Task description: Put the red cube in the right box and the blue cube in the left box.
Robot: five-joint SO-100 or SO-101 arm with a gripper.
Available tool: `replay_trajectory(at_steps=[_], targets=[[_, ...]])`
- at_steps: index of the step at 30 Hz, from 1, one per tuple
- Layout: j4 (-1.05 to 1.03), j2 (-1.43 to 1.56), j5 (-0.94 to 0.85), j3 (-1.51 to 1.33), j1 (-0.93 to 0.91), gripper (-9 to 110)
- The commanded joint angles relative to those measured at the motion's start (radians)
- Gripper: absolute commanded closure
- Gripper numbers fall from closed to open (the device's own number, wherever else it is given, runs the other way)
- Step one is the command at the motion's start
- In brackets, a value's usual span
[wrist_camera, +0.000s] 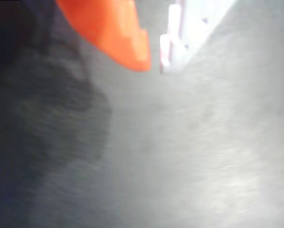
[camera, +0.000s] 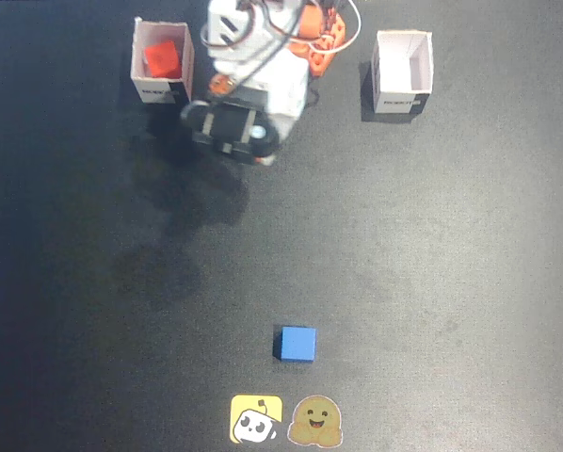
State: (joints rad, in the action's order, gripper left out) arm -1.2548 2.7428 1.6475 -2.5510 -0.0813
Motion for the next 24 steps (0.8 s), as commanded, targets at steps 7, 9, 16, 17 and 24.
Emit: replay_trajectory(at_steps=[7,9,16,17,24], targets=[[0.055,0.012,-0.075,-0.018,0.094,101],[0.055,-0.006,-0.081,-0.008,0.103,101],[0.114,-0.250,-0.120,0.126,0.114,101],[0.126,-0.290,-0.129,0.152,0.114,101],[0.221,-0.549,-0.129,0.287,0.137,100]])
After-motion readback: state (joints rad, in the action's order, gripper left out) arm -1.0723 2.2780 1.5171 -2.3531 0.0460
